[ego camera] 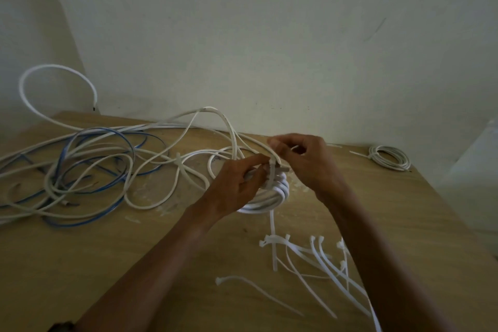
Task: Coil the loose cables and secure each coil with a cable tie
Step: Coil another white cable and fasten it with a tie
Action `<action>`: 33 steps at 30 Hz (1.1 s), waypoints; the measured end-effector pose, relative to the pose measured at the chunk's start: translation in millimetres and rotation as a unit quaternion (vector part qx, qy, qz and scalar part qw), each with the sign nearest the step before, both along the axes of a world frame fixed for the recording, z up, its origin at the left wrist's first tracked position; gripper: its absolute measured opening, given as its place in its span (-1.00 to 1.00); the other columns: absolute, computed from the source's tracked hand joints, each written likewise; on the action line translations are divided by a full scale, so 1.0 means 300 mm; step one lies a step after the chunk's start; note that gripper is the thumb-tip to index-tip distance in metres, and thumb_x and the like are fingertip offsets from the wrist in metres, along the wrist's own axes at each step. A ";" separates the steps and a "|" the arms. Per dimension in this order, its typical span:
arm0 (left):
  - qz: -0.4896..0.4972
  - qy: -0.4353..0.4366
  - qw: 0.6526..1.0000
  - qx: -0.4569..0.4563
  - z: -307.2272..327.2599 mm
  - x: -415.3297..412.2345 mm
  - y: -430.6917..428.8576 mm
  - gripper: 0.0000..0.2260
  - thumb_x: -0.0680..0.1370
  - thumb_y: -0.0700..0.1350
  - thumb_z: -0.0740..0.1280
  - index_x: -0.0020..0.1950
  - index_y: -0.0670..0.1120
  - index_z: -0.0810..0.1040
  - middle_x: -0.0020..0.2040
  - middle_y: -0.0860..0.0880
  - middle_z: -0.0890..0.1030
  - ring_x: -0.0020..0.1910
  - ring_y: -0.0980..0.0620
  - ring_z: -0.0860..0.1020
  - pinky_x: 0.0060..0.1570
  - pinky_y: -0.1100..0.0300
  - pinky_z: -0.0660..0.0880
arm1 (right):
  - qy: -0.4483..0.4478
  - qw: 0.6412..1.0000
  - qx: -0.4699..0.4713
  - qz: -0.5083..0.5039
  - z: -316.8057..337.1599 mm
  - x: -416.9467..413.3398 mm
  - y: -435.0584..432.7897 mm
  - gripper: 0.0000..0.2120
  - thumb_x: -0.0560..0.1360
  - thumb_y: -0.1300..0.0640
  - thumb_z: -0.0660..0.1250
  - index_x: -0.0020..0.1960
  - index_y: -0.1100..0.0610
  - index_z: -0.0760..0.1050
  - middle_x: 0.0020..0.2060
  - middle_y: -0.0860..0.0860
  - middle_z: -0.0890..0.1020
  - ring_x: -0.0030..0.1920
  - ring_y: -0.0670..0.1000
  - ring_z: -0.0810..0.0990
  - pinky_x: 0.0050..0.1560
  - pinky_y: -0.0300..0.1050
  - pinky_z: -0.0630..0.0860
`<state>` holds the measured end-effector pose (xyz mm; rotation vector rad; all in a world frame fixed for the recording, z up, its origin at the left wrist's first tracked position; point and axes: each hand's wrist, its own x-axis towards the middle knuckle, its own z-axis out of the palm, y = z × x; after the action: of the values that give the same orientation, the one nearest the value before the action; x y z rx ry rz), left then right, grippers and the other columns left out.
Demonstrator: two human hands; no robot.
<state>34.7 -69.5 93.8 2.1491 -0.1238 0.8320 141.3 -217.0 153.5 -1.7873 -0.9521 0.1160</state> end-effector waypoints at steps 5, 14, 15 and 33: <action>-0.047 0.050 0.995 -0.073 0.011 -0.001 -0.047 -0.76 0.70 -0.24 0.23 0.29 -0.19 0.61 -0.23 0.22 0.69 -0.35 0.25 0.60 -0.26 0.36 0.49 | 0.098 0.991 -0.065 0.071 0.002 0.033 -0.025 -0.89 0.54 0.12 0.42 -0.09 0.11 0.71 -0.27 -0.09 0.72 -0.24 -0.25 0.63 -0.18 -0.37 0.50; -0.036 0.075 0.988 -0.127 0.037 -0.010 -0.077 -0.78 0.69 -0.26 0.21 0.23 -0.27 0.61 -0.29 0.17 0.66 -0.41 0.28 0.57 -0.32 0.46 0.41 | 0.014 0.997 -0.058 0.049 -0.015 0.037 -0.011 -0.80 0.58 0.05 0.38 -0.20 0.03 0.66 -0.26 0.13 0.70 -0.23 0.18 0.61 -0.06 0.18 0.59; -0.036 0.077 0.989 -0.120 0.041 -0.011 -0.080 -0.78 0.69 -0.26 0.22 0.22 -0.27 0.61 -0.26 0.17 0.67 -0.38 0.28 0.59 -0.28 0.46 0.42 | 0.016 0.997 -0.059 0.042 -0.018 0.040 -0.009 -0.79 0.59 0.05 0.37 -0.18 0.06 0.67 -0.23 0.18 0.69 -0.24 0.12 0.59 -0.08 0.18 0.59; -0.025 0.074 0.991 -0.113 0.031 -0.014 -0.081 -0.78 0.70 -0.26 0.20 0.22 -0.25 0.61 -0.40 0.25 0.59 -0.47 0.29 0.51 -0.35 0.49 0.38 | 0.133 0.989 -0.003 0.057 -0.062 0.070 -0.002 -0.89 0.50 0.13 0.48 -0.09 0.18 0.71 -0.31 -0.08 0.70 -0.30 -0.21 0.60 -0.23 -0.36 0.48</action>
<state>30.6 -93.9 103.0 1.9777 -0.0070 0.6223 162.3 -217.4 135.0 -1.6730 -0.8598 0.4204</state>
